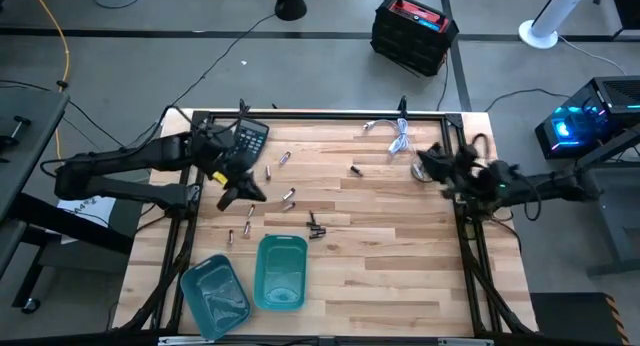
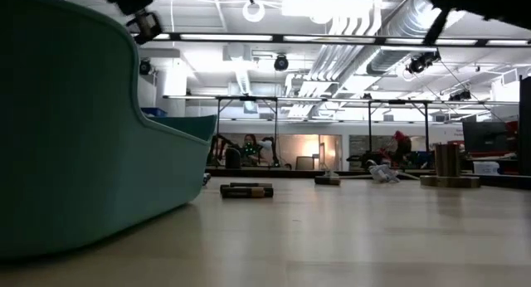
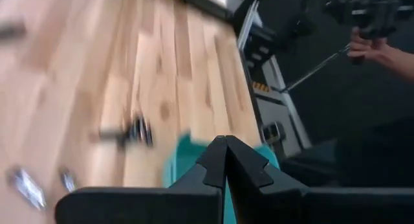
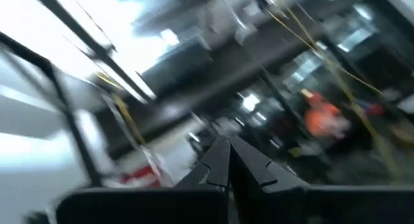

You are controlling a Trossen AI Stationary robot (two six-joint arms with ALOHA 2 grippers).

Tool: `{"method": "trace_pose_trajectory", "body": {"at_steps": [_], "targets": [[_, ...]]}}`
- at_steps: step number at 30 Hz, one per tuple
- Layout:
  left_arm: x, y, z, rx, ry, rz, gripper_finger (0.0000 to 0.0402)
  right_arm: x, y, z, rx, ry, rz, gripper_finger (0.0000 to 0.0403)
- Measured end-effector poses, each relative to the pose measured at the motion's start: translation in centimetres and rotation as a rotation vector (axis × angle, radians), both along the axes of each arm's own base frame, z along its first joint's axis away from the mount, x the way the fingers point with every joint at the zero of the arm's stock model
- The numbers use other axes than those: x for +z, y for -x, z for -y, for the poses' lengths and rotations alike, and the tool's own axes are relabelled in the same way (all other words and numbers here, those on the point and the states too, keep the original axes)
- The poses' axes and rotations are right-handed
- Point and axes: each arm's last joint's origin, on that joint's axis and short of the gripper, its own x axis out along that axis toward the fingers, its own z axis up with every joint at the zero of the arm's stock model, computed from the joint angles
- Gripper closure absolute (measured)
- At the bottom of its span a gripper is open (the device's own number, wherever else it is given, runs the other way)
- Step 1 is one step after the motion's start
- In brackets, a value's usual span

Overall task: Sort batteries
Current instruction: Move the bins to the center of the table

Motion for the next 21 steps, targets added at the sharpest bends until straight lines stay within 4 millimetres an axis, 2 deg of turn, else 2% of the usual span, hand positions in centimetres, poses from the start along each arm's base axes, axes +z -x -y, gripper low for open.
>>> {"method": "trace_pose_trajectory", "body": {"at_steps": [5, 10, 13, 16, 21], "targets": [[-0.8, 2.7, 2.2, 0.017, 0.115, -0.220, 0.0401, 1.0, -5.1, 0.1, -0.010, -0.187, -0.112, 0.0402], [-1.0, 3.0, 5.9, -0.016, 0.211, -0.441, 0.0402, 1.3, -9.4, 0.3, -0.016, -0.165, -0.287, 0.0402], [-2.1, 2.6, 9.1, -0.044, 0.242, -0.616, 0.0401, 1.4, -10.7, 0.8, -0.013, -0.189, -0.397, 0.0402], [-3.7, 2.6, 12.6, -0.052, 0.238, -0.807, 0.0402, 1.9, -11.3, 0.8, 0.080, -0.148, -0.492, 0.0402], [-6.8, 3.0, 17.4, 0.143, 0.175, -1.049, 0.0401, 2.2, -11.3, 0.5, 0.189, -0.071, -0.588, 0.0402]]}}
